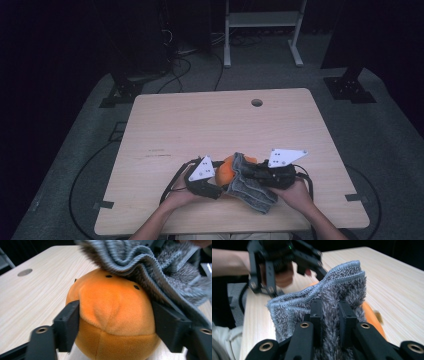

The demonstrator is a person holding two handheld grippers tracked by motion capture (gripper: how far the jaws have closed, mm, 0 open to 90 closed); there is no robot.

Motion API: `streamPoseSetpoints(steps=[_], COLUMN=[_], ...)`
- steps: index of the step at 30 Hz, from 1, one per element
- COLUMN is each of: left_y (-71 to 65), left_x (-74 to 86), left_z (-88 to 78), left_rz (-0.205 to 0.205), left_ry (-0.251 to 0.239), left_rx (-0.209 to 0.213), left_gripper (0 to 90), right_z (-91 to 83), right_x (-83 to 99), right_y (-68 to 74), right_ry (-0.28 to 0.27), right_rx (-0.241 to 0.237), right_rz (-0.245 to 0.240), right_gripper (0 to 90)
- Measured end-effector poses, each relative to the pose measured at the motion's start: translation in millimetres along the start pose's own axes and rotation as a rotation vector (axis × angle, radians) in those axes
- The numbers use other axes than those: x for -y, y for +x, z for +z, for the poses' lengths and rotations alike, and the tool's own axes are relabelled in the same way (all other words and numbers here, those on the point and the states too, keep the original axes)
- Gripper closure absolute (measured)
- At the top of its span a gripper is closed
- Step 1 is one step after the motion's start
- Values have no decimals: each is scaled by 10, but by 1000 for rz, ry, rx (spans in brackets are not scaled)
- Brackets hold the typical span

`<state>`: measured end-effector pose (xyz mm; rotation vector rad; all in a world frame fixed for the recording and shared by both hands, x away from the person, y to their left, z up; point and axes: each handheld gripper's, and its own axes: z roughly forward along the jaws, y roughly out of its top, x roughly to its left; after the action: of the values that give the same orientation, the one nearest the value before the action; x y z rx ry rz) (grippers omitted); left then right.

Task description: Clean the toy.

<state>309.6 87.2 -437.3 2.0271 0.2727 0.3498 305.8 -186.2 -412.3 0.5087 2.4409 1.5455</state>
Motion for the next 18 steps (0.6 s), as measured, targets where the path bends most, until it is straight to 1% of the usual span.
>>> streamPoseSetpoints(steps=[1, 2, 3, 5, 6, 7, 8, 9, 10, 11, 12, 13, 14, 15, 17, 18], left_y=[-21, -21, -39, -36, -23, 29, 29, 101, 127, 139, 134, 118, 118, 95, 79, 83], left_x=[-20, -20, -28, -24, -18, -6, -6, 0, 8, 18, 27, 27, 27, 22, 32, 39], left_z=[19, 19, 26, 20, 12, 4, 4, 17, 31, 46, 51, 46, 46, 25, 6, -2], left_rz=[14, 14, 23, 22, 14, -62, -62, -167, -198, -209, -197, -171, -171, -134, -116, -110], left_ry=[-1, -1, -2, 0, 2, -1, -1, 0, 2, 12, 19, 18, 18, 22, 28, 27], left_rx=[0, 0, -1, 1, 2, -3, -3, 15, 34, 49, 51, 44, 44, 34, 32, 34], left_gripper=[259, 261, 262, 262, 236, 172, 115, 85, 76, 81, 126, 175, 222, 238, 267, 276], right_z=[-51, -51, -71, -69, -44, -17, 13, 33, 43, 50, 48, 39, 22, -6, -72, -107], right_x=[36, 36, -1, -37, -90, -92, -76, -51, -26, -10, 2, 17, 38, 67, 142, 183], right_y=[-31, -31, -28, -18, -17, -21, -25, -23, -6, 20, 54, 77, 75, 59, -2, -38], right_ry=[4, 4, -4, -13, -19, -3, 12, 11, 2, 4, 4, 3, 5, 3, 12, 15], right_rx=[1, 1, -6, -7, -9, -4, -3, -9, -20, -28, -23, -11, -10, -13, -8, 5], right_rz=[25, 25, 24, 15, 5, 2, 2, 6, 15, 10, -9, -21, -18, 0, 28, 44], right_gripper=[757, 757, 756, 756, 756, 756, 757, 757, 757, 757, 757, 756, 756, 757, 757, 757])
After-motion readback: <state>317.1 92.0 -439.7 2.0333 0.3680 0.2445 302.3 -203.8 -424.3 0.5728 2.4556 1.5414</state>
